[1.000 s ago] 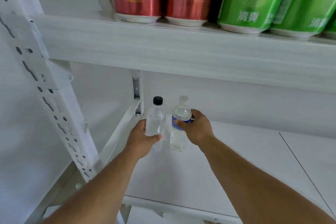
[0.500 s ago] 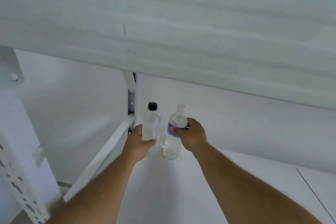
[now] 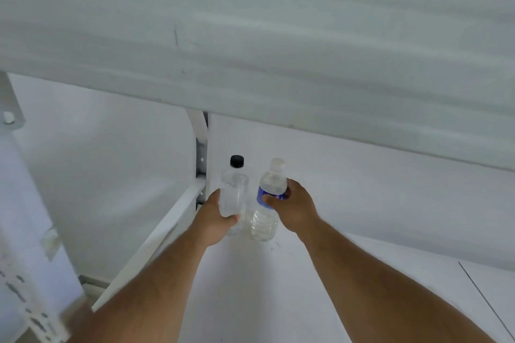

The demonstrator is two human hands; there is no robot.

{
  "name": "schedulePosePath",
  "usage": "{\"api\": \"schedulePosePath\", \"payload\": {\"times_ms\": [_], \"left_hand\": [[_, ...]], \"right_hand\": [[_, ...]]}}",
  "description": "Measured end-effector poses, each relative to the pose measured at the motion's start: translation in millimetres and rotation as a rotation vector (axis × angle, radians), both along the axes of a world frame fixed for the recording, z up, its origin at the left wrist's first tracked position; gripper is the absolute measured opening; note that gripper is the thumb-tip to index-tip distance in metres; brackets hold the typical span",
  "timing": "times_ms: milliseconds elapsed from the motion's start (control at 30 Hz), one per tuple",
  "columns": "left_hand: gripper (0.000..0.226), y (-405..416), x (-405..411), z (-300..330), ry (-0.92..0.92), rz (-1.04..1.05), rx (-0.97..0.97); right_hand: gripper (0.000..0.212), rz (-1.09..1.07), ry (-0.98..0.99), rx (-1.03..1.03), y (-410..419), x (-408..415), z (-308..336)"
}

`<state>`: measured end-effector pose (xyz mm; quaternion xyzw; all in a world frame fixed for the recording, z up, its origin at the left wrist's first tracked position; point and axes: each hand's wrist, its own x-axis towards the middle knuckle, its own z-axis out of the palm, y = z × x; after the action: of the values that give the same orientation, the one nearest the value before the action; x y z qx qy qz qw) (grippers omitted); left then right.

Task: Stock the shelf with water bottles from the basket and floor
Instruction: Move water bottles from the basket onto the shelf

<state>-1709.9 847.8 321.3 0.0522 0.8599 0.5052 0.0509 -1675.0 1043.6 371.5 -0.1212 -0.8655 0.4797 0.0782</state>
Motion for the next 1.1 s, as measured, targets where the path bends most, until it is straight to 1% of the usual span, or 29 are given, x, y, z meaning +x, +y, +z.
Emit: {"api": "schedulePosePath", "payload": {"times_ms": [67, 133, 167, 233, 267, 333, 400, 500, 600, 667, 800, 933, 1100], "left_hand": [[0.073, -0.8, 6.7, 3.2, -0.025, 0.01, -0.027], [0.078, -1.8, 17.3, 8.5, -0.061, 0.017, -0.069], [0.078, -3.1, 23.0, 10.8, -0.064, 0.019, -0.104], [0.075, -7.3, 36.8, 15.5, -0.062, 0.005, -0.172], [0.076, -10.2, 44.9, 17.9, -0.064, -0.015, -0.205], [0.075, -15.4, 63.8, 26.6, -0.06, -0.064, -0.29], [0.074, -19.9, 82.3, 36.7, -0.042, -0.121, -0.438], [0.075, -25.9, 109.5, 51.6, 0.025, -0.2, -0.632], [0.074, -32.5, 137.8, 65.8, 0.058, -0.285, -0.733], [0.073, -36.2, 156.9, 74.6, 0.08, -0.324, -0.786], [0.072, -42.2, 187.3, 89.5, 0.114, -0.34, -0.833], [0.072, -48.6, 222.2, 98.8, 0.085, -0.346, -0.833], [0.073, -51.9, 273.0, 100.2, 0.039, -0.318, -0.807]], "right_hand": [[0.038, -0.011, -0.031, 0.016, 1.0, 2.4, -0.8], [0.045, -0.028, -0.082, 0.03, 1.3, 7.2, -2.9], [0.052, -0.034, -0.119, 0.033, 0.3, 11.8, -3.1], [0.08, -0.051, -0.203, 0.03, -3.4, 25.4, -2.5], [0.085, -0.047, -0.232, 0.053, -6.4, 34.7, -1.1], [0.076, -0.04, -0.275, 0.117, -14.2, 54.9, 4.2], [0.066, -0.016, -0.301, 0.176, -24.6, 77.5, 13.1], [0.064, 0.044, -0.32, 0.308, -42.0, 111.2, 25.3], [0.058, 0.102, -0.304, 0.412, -59.1, 146.2, 32.3], [0.064, 0.129, -0.318, 0.508, -68.9, 170.0, 36.5], [0.072, 0.17, -0.372, 0.647, -76.8, 208.6, 38.3], [0.077, 0.189, -0.386, 0.682, -77.4, 242.8, 37.7], [0.073, 0.242, -0.303, 0.707, -78.3, 289.5, 34.3]]}}
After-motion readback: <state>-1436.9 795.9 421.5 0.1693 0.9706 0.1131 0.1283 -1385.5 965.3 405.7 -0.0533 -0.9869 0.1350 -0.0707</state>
